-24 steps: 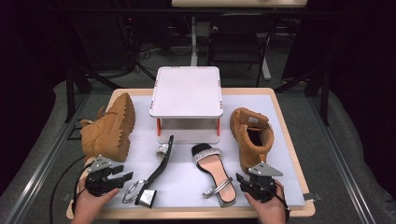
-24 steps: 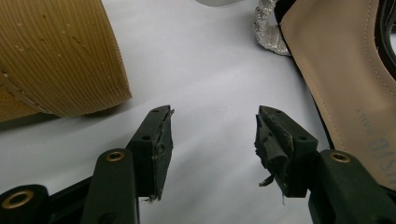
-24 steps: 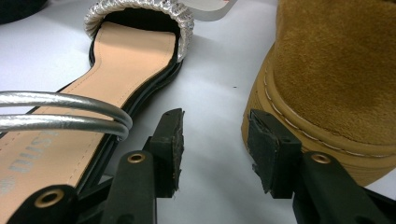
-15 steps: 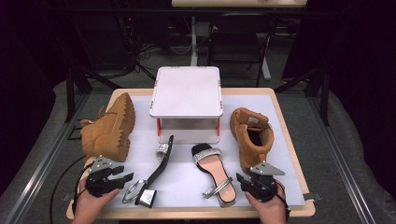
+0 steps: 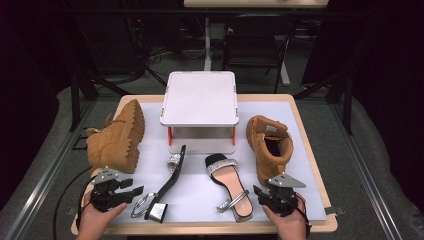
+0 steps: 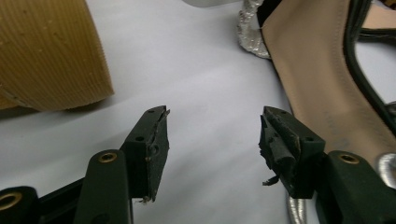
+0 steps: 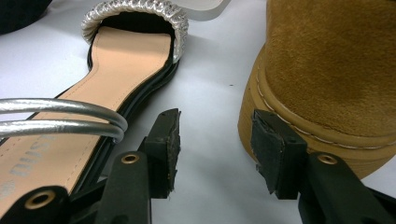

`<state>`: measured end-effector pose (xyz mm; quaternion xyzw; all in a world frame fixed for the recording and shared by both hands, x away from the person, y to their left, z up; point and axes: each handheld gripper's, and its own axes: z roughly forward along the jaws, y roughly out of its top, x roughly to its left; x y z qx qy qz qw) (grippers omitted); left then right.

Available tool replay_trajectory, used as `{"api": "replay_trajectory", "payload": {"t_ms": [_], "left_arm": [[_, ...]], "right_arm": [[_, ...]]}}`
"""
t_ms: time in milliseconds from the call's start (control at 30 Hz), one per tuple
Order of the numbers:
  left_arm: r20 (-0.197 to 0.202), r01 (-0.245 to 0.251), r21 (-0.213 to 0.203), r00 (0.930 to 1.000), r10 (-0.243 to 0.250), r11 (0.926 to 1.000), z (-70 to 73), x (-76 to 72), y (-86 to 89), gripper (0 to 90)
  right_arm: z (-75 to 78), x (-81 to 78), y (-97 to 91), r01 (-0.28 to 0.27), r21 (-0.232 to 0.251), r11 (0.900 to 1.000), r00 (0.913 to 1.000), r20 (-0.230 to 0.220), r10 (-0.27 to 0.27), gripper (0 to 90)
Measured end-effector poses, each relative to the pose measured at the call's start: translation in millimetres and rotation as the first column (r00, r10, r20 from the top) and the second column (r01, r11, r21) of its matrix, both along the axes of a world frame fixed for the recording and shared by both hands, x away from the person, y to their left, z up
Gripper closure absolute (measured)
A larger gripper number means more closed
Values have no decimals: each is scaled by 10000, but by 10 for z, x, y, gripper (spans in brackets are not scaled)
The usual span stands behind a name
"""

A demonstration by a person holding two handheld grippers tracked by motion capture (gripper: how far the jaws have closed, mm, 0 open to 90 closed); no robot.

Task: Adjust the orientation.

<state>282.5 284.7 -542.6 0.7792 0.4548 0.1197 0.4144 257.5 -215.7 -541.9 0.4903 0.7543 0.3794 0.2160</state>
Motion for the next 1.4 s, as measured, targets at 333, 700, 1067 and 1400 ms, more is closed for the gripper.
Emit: {"api": "replay_trajectory", "payload": {"t_ms": [333, 700, 1067, 1400], "left_arm": [[211, 304, -547, 9993, -292, 9980, 289, -98, -56, 473], [245, 962, -1139, 9953, -940, 9888, 451, -187, -217, 531], [-291, 1739, -1261, 9834, -1789, 9767, 403, -206, -363, 591], [-677, 2139, -1432, 9720, -2252, 9663, 372, -204, -418, 813]], "right_arm": [[-10, 6, -22, 30, 100, 9999, 10000, -74, -29, 525], [-12, 8, -26, 64, 261, 9996, 9999, -85, -61, 523], [-17, 12, -35, 63, 439, 9990, 9999, -89, -60, 516], [-17, 11, -39, 75, 495, 9987, 9999, -125, -69, 513]]}}
